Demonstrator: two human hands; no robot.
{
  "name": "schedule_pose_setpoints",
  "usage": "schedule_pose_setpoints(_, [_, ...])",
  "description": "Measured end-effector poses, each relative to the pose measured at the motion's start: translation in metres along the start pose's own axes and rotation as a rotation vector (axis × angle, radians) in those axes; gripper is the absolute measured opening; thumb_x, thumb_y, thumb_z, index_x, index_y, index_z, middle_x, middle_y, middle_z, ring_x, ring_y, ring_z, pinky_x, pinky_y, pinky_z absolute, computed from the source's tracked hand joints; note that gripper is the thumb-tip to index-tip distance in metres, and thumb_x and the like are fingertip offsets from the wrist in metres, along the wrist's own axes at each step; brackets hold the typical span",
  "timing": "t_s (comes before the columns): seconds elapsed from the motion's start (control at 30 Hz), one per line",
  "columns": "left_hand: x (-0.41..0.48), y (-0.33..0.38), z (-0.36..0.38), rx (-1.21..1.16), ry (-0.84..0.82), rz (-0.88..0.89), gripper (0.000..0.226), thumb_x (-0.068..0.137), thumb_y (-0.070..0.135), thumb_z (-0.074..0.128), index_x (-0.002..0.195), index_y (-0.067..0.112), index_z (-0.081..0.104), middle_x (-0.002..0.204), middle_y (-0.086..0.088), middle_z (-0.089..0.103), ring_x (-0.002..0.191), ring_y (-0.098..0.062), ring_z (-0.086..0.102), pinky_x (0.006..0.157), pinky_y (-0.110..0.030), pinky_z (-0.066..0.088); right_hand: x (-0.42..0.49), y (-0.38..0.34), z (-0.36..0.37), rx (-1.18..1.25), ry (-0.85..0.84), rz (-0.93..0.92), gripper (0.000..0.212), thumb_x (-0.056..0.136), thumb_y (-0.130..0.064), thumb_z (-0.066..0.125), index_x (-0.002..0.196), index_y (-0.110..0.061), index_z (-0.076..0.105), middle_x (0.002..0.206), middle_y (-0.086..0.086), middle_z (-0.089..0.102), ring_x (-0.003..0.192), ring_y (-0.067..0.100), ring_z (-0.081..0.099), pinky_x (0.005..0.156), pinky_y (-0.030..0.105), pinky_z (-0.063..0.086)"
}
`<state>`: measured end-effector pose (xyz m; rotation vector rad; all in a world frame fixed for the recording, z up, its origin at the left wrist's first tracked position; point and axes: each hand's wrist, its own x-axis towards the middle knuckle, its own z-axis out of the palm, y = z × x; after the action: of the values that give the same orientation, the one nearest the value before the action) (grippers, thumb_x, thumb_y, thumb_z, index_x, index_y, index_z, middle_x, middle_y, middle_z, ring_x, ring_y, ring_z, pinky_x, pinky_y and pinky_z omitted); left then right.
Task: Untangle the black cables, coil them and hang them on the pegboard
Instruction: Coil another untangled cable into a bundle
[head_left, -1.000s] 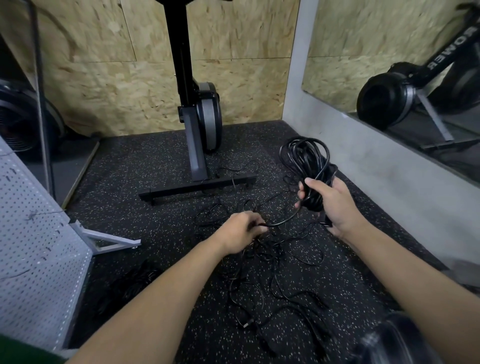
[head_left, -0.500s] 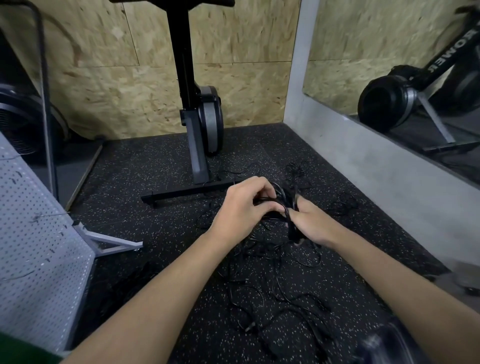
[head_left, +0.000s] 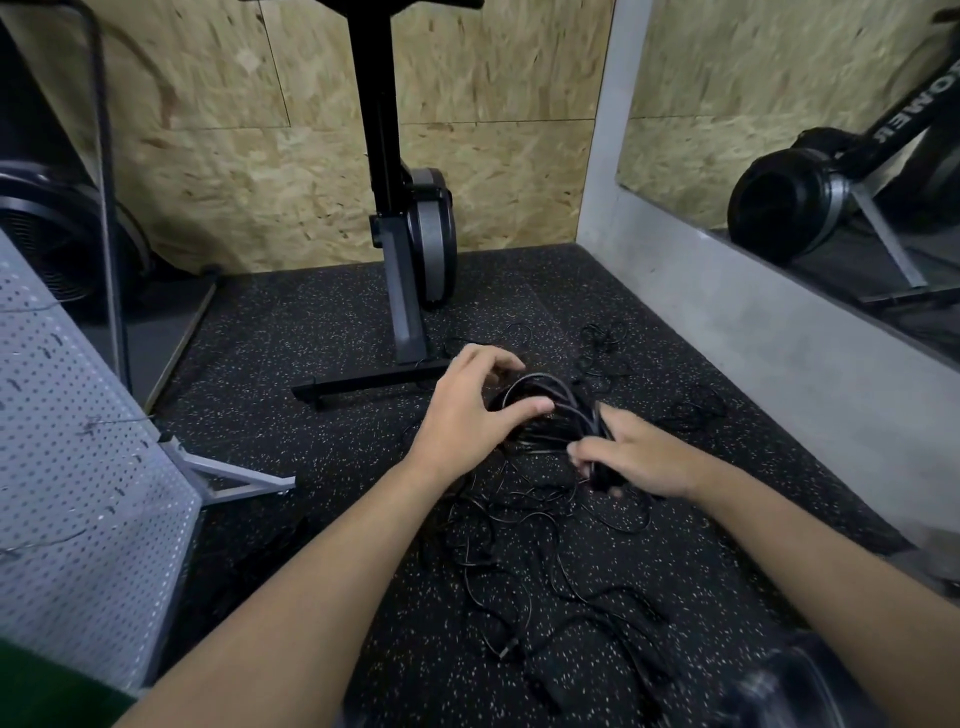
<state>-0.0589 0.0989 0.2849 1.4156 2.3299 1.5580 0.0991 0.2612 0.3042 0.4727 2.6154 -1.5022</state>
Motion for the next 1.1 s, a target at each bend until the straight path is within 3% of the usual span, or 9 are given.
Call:
schedule_pose_setpoints(0.1, [-0.006, -0.012, -0.008, -0.183, -0.096, -0.269, 0.027, 0.103, 0.055, 0.053, 0.107, 0.033, 0.068, 0.104, 0.011, 0.07, 0.097, 0.002, 0.062, 0.09, -0.026, 0.046, 0.0, 0.004, -0.008, 0.151, 0.064, -0.024, 0.014, 0.103, -0.014, 0.057, 0.113, -0.005, 0.053, 0.085, 0.004, 0.062, 0.071, 0.016, 0.059, 0.055, 0.032, 0.048])
schedule_pose_setpoints(0.17, [-0.008, -0.021, -0.01, -0.275, -0.281, -0.419, 0.035, 0.109, 0.038, 0.045, 0.104, 0.022, 0.075, 0.105, 0.003, 0.076, 0.093, -0.007, 0.068, 0.092, -0.038, 0.05, 0.0, 0.005, -0.011, 0.277, 0.097, -0.032, 0.013, 0.104, -0.009, 0.055, 0.115, -0.004, 0.053, 0.085, 0.005, 0.062, 0.07, 0.013, 0.06, 0.053, 0.031, 0.047])
schedule_pose_setpoints(0.23, [-0.009, -0.022, -0.008, -0.263, -0.441, -0.448, 0.031, 0.106, 0.016, 0.045, 0.103, 0.011, 0.075, 0.107, -0.007, 0.078, 0.092, -0.017, 0.074, 0.094, -0.049, 0.054, 0.001, 0.007, -0.014, 0.356, 0.124, -0.038, 0.012, 0.104, -0.008, 0.054, 0.115, -0.005, 0.054, 0.086, 0.007, 0.062, 0.072, 0.014, 0.061, 0.052, 0.03, 0.047])
schedule_pose_setpoints(0.4, [-0.013, -0.007, 0.003, -0.288, -0.716, -0.506, 0.023, 0.106, 0.016, 0.053, 0.109, 0.003, 0.072, 0.111, -0.003, 0.079, 0.11, -0.018, 0.073, 0.107, -0.044, 0.054, 0.006, 0.013, -0.02, 0.472, 0.222, -0.046, 0.01, 0.104, -0.01, 0.055, 0.112, -0.006, 0.054, 0.087, 0.009, 0.061, 0.074, 0.018, 0.06, 0.051, 0.032, 0.045])
schedule_pose_setpoints(0.5, [-0.01, -0.007, 0.004, -0.301, -0.585, -0.445, 0.026, 0.105, 0.022, 0.06, 0.103, -0.002, 0.069, 0.098, -0.015, 0.078, 0.099, -0.022, 0.077, 0.102, -0.063, 0.051, 0.009, 0.017, -0.024, 0.483, 0.32, -0.04, 0.007, 0.103, -0.011, 0.056, 0.108, -0.007, 0.054, 0.085, 0.007, 0.062, 0.077, 0.023, 0.058, 0.051, 0.034, 0.046])
schedule_pose_setpoints(0.57, [-0.008, -0.006, 0.0, -0.388, -0.428, -0.423, 0.022, 0.104, 0.021, 0.061, 0.105, 0.003, 0.072, 0.088, -0.014, 0.075, 0.093, -0.029, 0.078, 0.097, -0.066, 0.054, 0.009, 0.021, -0.025, 0.482, 0.369, -0.026, 0.006, 0.102, -0.012, 0.056, 0.105, -0.007, 0.054, 0.083, 0.007, 0.063, 0.077, 0.027, 0.056, 0.051, 0.034, 0.046])
schedule_pose_setpoints(0.8, [0.01, 0.025, -0.003, -0.646, -0.057, -0.312, 0.02, 0.105, 0.01, 0.058, 0.11, 0.007, 0.077, 0.083, -0.005, 0.066, 0.076, -0.019, 0.067, 0.075, -0.038, 0.063, 0.006, 0.013, -0.019, 0.533, 0.326, -0.099, 0.014, 0.105, -0.011, 0.054, 0.118, -0.005, 0.054, 0.088, 0.009, 0.061, 0.075, 0.021, 0.057, 0.055, 0.034, 0.049])
schedule_pose_setpoints(0.93, [0.019, 0.025, -0.011, -0.541, 0.065, -0.217, 0.021, 0.106, 0.014, 0.059, 0.108, 0.019, 0.079, 0.078, 0.006, 0.061, 0.062, -0.008, 0.046, 0.057, -0.023, 0.04, 0.008, 0.01, -0.016, 0.391, 0.336, -0.08, 0.006, 0.104, -0.011, 0.055, 0.108, -0.006, 0.055, 0.085, 0.009, 0.062, 0.073, 0.021, 0.06, 0.057, 0.036, 0.051])
schedule_pose_setpoints(1.1, [0.016, 0.027, -0.009, -0.624, 0.099, -0.257, 0.021, 0.106, 0.015, 0.058, 0.108, 0.01, 0.078, 0.079, 0.003, 0.058, 0.061, -0.007, 0.04, 0.057, -0.025, 0.031, 0.008, 0.011, -0.013, 0.445, 0.265, -0.076, 0.011, 0.105, -0.011, 0.054, 0.113, -0.003, 0.054, 0.088, 0.01, 0.062, 0.075, 0.022, 0.06, 0.056, 0.035, 0.052])
